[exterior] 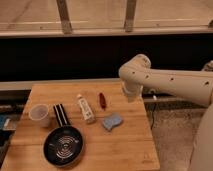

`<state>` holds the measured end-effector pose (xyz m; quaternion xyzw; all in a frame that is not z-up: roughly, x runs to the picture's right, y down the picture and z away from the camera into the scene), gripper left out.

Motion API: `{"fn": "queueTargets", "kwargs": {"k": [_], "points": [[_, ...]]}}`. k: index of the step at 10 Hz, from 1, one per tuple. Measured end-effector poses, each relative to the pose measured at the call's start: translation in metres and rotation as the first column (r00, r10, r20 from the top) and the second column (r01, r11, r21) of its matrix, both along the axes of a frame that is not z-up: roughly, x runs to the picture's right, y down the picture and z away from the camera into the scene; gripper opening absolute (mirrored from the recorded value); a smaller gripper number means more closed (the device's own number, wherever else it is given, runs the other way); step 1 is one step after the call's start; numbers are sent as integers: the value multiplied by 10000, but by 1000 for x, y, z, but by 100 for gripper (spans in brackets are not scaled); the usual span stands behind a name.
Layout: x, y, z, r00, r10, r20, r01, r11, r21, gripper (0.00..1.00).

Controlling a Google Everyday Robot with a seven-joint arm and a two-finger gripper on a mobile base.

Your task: Place the bottle in the ceramic bowl

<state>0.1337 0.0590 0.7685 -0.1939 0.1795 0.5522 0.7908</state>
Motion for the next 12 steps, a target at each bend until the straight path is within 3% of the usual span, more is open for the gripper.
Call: {"fn": "queueTargets", "kwargs": {"k": [10,12], "points": [[0,0,0,10000,-5,5,5,10000,-4,17],[0,0,0,10000,-5,4,5,10000,-3,10]]}}
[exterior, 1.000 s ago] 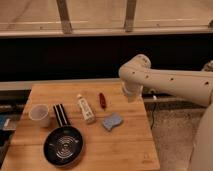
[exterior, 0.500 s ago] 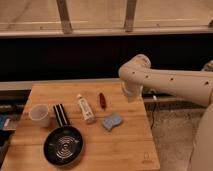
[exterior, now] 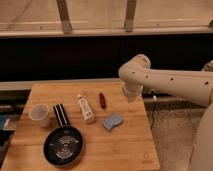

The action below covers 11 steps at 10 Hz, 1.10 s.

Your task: Place the bottle in the ceramic bowl

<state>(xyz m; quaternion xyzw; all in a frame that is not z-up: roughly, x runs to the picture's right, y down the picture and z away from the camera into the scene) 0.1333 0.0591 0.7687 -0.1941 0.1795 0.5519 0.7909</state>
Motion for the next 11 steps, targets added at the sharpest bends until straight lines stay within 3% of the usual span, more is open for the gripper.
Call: {"fn": "queueTargets", "kwargs": {"k": [2,7,9,11], "points": [[0,0,0,10000,0,0,0,10000,0,20],[0,0,0,10000,0,0,0,10000,4,72],[0,-1,0,10000,-32,15,32,10000,20,80],[-8,-6,4,9997,-146,183,143,9998,162,80]]}}
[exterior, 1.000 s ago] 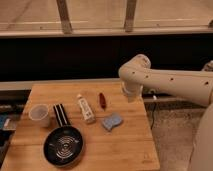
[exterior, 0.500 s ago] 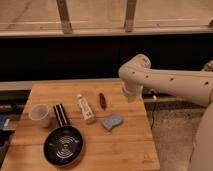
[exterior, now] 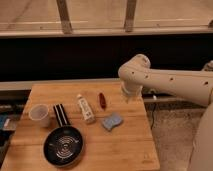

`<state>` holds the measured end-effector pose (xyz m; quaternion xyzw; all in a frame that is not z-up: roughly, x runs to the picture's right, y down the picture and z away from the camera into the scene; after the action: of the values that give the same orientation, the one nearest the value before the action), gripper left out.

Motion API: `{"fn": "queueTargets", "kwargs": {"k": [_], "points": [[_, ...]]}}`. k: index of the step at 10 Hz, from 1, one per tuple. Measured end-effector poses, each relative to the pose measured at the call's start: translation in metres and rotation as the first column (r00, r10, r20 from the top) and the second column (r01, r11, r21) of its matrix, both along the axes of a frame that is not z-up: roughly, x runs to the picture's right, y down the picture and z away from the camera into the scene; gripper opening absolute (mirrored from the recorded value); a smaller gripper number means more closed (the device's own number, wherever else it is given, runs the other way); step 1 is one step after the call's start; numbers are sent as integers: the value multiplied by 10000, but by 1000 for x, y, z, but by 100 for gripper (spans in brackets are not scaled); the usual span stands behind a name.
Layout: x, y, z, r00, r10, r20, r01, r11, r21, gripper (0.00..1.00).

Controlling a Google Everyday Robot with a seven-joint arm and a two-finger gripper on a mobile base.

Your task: Place the bottle in the ceramic bowl

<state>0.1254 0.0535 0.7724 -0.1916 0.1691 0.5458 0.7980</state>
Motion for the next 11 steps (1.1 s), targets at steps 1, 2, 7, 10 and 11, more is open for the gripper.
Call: {"fn": "queueTargets", "kwargs": {"k": [1,2,7,10,11], "points": [[-13,-6,5,9998,32,197,-33,10000,64,80],[-32,-13,13,9989,-3,479,-1,9999,101,80],[-134,-11,45,9779,-867,1900,945,9950,-321,80],[-186,35,49,9500,-1205,2882,1589,9807,-1137,80],[-200,48,47,9403,-1263,3159,1772,9745,-1377,80]]}}
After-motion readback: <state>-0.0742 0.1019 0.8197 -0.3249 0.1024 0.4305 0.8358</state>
